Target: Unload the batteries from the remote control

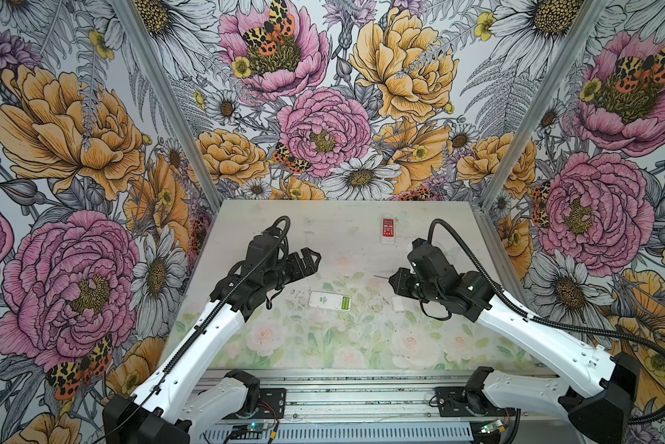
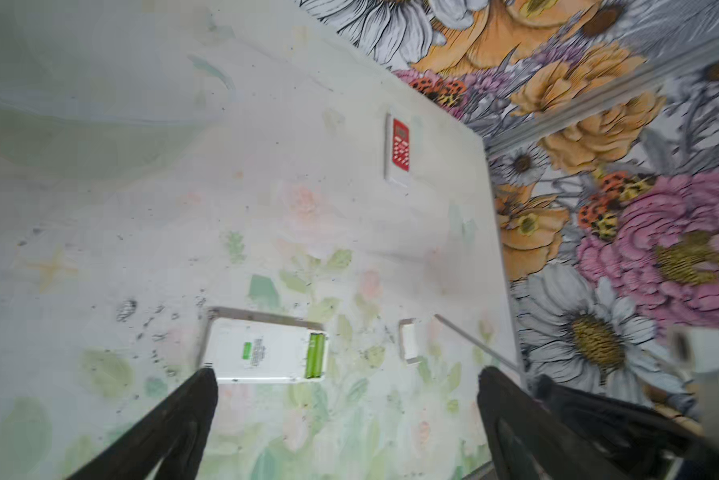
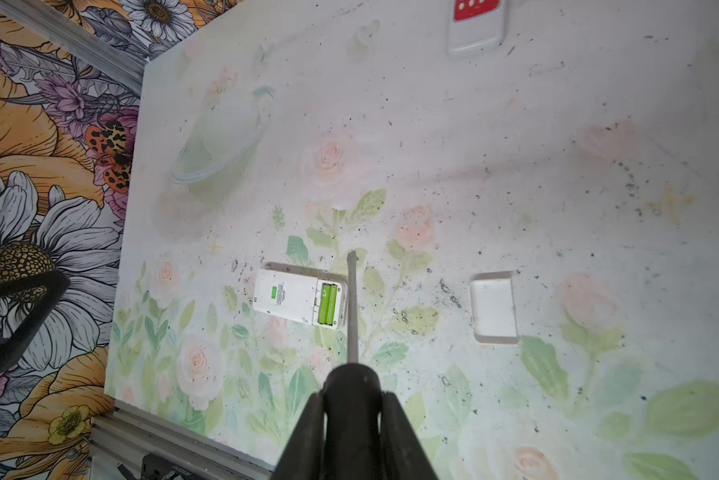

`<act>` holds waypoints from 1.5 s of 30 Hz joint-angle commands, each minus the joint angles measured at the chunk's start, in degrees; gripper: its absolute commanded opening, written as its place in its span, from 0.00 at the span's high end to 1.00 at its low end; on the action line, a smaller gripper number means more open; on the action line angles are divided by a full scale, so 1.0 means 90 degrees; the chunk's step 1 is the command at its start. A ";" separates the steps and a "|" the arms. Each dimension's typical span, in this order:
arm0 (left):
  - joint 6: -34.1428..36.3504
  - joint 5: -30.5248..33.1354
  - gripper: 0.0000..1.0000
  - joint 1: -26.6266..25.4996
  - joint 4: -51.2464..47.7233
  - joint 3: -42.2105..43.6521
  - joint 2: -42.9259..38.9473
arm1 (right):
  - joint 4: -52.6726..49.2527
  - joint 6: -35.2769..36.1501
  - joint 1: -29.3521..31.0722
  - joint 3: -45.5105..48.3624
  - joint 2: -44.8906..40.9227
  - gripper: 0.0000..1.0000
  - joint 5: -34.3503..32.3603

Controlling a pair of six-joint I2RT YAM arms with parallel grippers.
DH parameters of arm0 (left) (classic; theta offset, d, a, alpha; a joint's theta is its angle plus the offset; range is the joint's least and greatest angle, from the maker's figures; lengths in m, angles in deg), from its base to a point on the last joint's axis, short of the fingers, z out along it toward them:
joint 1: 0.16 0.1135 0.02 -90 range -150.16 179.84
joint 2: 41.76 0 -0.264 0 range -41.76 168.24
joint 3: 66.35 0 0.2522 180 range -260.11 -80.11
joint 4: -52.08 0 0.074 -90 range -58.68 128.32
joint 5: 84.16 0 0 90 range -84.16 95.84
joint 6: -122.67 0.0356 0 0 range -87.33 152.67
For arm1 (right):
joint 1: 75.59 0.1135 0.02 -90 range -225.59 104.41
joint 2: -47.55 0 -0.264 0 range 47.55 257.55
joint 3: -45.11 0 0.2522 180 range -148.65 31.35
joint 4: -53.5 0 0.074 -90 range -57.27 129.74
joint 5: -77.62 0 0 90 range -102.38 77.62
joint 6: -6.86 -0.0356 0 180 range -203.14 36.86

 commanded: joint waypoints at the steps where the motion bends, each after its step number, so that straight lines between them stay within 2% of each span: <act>1: 0.3151 0.0724 0.01 -0.0330 -0.0513 0.0013 -0.0136 | -0.0459 -0.0242 0.0050 -0.0229 -0.0018 1.00 -0.0247; 5: 0.5384 0.0547 0.01 -0.0752 -0.0508 0.0358 -0.0308 | -0.0450 -0.0223 0.0051 -0.0171 -0.0082 1.00 -0.0194; 7: 0.6176 0.0392 0.01 -0.0852 -0.0509 0.0511 -0.0311 | -0.0452 -0.0194 0.0050 -0.0160 -0.0101 1.00 -0.0182; 11: 0.7082 0.0335 0.01 -0.0914 -0.0340 0.0777 0.0013 | -0.0448 -0.0099 0.0050 -0.0197 -0.0121 1.00 -0.0201; 15: 0.7237 -0.0164 0.01 -0.1114 0.0351 0.1076 0.0267 | -0.0450 -0.0027 0.0055 -0.0248 -0.0112 1.00 -0.0221; 20: 0.7279 -0.0081 0.01 -0.1443 0.0750 0.1200 0.1166 | -0.0450 -0.0036 0.0051 -0.0297 -0.0172 1.00 -0.0301; 24: 0.7132 0.0440 0.01 -0.1634 0.1358 0.1282 0.1720 | -0.0460 -0.0061 0.0048 -0.0245 -0.0284 1.00 -0.0312; 29: 0.7078 0.0732 0.01 -0.1782 0.1658 0.1104 0.2428 | -0.0450 -0.0266 0.0053 -0.0028 -0.0447 1.00 -0.0305; 38: 0.6999 0.1536 0.01 -0.1822 0.2359 0.0899 0.3269 | -0.0440 -0.0403 0.0051 0.0074 -0.0514 1.00 -0.0280; 45: 0.6995 0.1600 0.01 -0.1721 0.2658 0.0640 0.3699 | -0.0421 -0.0421 0.0060 0.0045 -0.0452 1.00 -0.0286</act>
